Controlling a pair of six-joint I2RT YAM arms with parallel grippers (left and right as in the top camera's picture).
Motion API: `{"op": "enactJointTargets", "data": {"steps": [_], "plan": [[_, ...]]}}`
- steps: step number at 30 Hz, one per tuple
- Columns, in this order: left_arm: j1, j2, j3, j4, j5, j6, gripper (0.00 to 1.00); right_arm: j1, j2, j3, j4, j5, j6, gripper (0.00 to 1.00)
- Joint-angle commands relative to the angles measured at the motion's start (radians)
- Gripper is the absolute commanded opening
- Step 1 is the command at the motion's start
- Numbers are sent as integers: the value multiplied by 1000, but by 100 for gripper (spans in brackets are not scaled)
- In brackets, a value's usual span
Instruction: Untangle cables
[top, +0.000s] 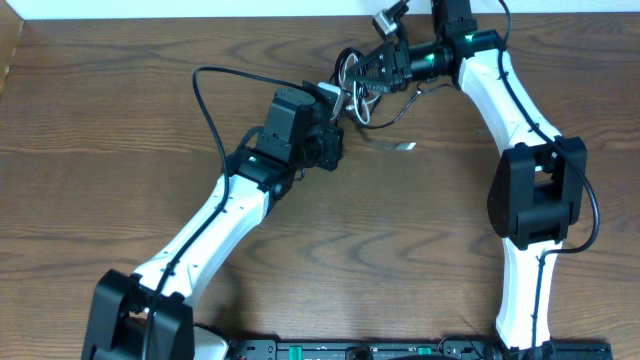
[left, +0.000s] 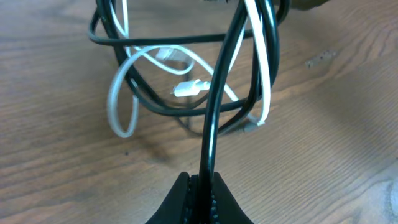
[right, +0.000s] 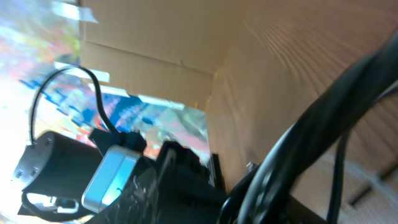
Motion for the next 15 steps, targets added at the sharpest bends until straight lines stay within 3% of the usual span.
{"op": "enactJointTargets", "data": {"steps": [1, 6, 15], "plan": [[-1, 37, 7, 25, 31, -12, 7, 5, -1, 6, -80, 52, -168, 44], [-2, 51, 7, 65, 50, -12, 7, 3, -1, 6, -174, 150, -187, 56], [-2, 195, 7, 84, 139, -17, 8, 44, -1, 6, -348, 452, -241, 58]]}}
